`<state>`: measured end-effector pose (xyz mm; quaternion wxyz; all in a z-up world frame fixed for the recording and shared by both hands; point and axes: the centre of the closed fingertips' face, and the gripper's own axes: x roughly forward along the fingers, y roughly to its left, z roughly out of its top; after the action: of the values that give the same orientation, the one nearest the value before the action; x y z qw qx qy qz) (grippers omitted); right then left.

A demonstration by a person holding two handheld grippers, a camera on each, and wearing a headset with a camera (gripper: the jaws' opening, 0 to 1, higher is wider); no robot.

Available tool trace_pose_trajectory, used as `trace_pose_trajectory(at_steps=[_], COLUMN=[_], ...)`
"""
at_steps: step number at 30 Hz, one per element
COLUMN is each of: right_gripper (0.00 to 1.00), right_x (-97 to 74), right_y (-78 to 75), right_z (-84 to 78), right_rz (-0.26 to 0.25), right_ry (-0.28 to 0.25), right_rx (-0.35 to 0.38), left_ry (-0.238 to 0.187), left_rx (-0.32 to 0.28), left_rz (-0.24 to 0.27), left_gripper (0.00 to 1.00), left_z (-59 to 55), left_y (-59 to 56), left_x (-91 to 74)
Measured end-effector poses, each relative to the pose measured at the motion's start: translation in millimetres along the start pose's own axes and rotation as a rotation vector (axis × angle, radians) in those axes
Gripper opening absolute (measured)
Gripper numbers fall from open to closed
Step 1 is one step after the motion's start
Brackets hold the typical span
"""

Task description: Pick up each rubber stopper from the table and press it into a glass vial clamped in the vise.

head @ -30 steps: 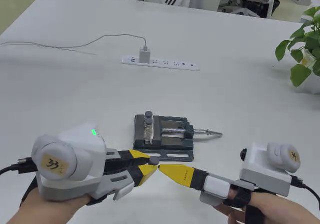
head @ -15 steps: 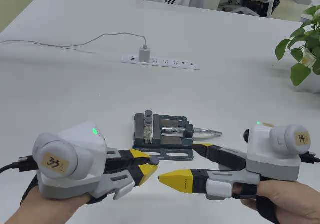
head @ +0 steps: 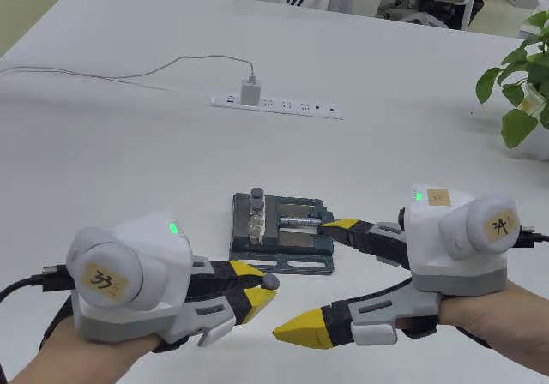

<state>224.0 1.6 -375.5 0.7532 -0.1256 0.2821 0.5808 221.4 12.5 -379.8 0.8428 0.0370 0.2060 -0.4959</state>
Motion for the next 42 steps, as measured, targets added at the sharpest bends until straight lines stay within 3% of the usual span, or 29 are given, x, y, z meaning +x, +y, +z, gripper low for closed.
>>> trace_pose_trajectory(at_steps=[3, 10, 23, 29, 42], right_gripper=[0.85, 0.66, 0.34, 0.26, 0.17], right_x=[1.1, 5.1, 9.3, 11.9, 13.3], right_y=[4.5, 14.0, 24.7, 28.4, 31.8], right_z=[-2.0, -4.5, -12.1, -16.4, -19.0], right_rz=[0.021, 0.075, 0.156, 0.176, 0.193], right_ry=[0.04, 0.109, 0.196, 0.223, 0.243], right_rx=[-0.068, -0.131, -0.162, -0.156, -0.132], left_ry=[0.011, 0.052, 0.108, 0.123, 0.14], left_rx=[0.016, 0.063, 0.13, 0.148, 0.165], left_rz=[-0.012, -0.041, -0.076, -0.091, -0.106], left_gripper=[0.05, 0.05, 0.05, 0.05, 0.05], left_z=[-1.6, -7.9, -16.9, -19.6, -21.5], left_y=[-3.0, -10.1, -17.3, -20.7, -23.6], left_x=[1.0, 4.0, 6.5, 7.5, 7.8])
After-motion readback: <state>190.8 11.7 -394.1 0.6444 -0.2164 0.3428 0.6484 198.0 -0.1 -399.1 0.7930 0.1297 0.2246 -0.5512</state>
